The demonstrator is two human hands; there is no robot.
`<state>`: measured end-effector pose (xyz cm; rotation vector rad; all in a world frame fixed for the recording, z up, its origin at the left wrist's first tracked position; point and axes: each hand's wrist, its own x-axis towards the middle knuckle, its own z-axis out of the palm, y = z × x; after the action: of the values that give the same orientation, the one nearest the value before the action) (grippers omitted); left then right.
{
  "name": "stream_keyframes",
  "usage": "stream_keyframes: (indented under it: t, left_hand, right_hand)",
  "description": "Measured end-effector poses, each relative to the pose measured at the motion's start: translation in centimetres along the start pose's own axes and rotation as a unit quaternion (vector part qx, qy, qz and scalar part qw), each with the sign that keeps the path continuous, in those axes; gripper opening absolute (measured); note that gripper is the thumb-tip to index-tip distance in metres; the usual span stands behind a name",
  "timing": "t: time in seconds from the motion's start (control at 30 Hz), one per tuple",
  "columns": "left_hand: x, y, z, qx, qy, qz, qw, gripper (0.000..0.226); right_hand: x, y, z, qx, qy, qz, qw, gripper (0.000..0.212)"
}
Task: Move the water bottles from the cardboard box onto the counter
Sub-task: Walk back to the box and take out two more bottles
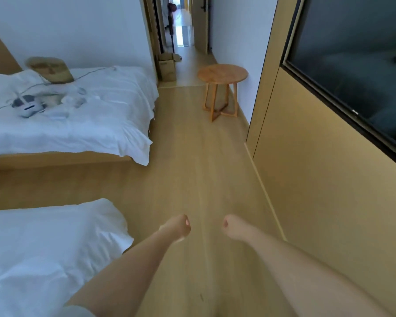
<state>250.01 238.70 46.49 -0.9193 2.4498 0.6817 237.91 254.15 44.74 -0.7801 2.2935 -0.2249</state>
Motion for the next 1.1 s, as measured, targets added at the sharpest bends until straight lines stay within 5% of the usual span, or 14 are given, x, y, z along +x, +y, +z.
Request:
stream_keyframes:
  t: [0.53, 0.83, 1.1]
  left_hand:
    - [30.9, -6.4, -22.2, 0.024, -0.002, -0.058, 0.998, 0.031]
    - [49.6, -3.2, -36.9, 0.025, -0.003, -0.007, 1.0, 0.025]
    - [69.1, -0.6, -47.2, 0.004, 0.012, -0.003, 1.0, 0.025]
  right_hand:
    - [33.8, -13.8, -19.2, -0.061, -0.022, -0.032, 0.997, 0.033]
    - [50.8, -20.4, -33.2, 0.002, 0.004, -0.032, 0.999, 0.03]
    - [69.0, -23.5, -44.3, -0.051, -0.042, -0.053, 0.996, 0.035]
